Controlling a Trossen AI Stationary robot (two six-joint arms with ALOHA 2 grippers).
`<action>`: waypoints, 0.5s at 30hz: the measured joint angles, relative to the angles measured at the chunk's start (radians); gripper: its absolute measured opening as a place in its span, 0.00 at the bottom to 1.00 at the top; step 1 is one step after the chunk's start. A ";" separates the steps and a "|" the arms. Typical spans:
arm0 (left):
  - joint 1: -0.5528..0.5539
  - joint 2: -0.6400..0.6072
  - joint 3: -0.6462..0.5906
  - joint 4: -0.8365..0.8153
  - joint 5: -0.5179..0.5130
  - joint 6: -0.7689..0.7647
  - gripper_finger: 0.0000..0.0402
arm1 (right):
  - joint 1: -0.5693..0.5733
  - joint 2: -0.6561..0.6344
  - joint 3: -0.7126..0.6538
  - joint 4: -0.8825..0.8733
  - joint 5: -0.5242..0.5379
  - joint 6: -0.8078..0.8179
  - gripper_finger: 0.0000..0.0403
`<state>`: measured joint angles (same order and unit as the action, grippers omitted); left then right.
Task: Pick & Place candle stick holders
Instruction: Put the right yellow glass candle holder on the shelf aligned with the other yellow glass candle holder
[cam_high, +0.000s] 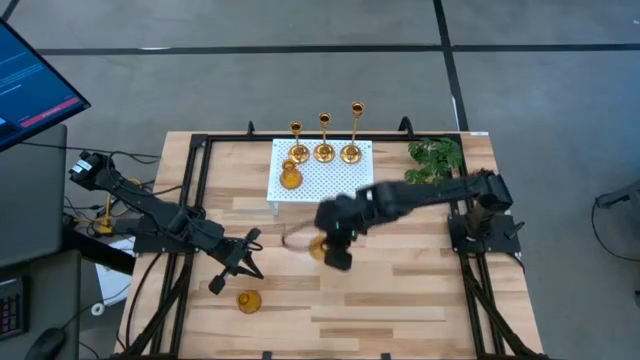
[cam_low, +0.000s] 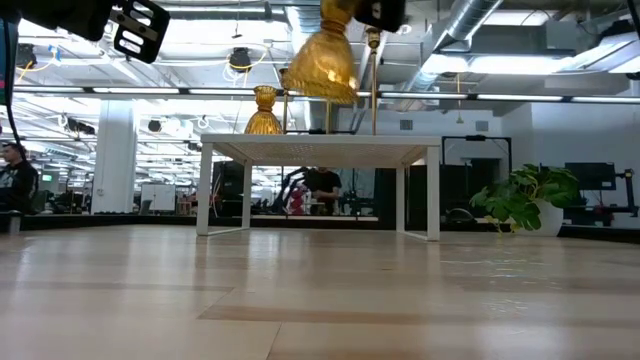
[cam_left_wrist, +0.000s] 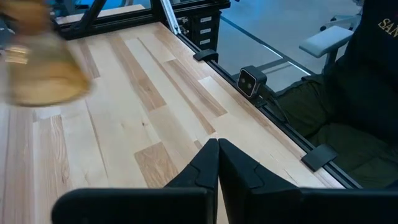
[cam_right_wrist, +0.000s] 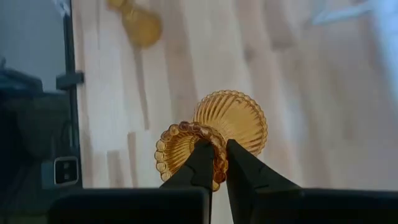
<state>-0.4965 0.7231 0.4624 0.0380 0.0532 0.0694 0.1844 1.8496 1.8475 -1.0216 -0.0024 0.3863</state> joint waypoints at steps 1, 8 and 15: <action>0.000 0.000 0.000 0.000 0.000 0.000 0.02 | -0.022 0.000 0.025 -0.017 0.000 -0.013 0.02; 0.000 0.000 0.000 -0.004 0.000 0.000 0.02 | -0.187 -0.001 0.139 -0.066 0.003 -0.057 0.02; 0.000 0.000 0.000 -0.005 0.000 0.000 0.02 | -0.303 0.001 0.145 -0.086 0.003 -0.057 0.02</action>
<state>-0.4965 0.7231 0.4622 0.0334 0.0532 0.0696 -0.1183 1.8503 1.9923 -1.1080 0.0009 0.3294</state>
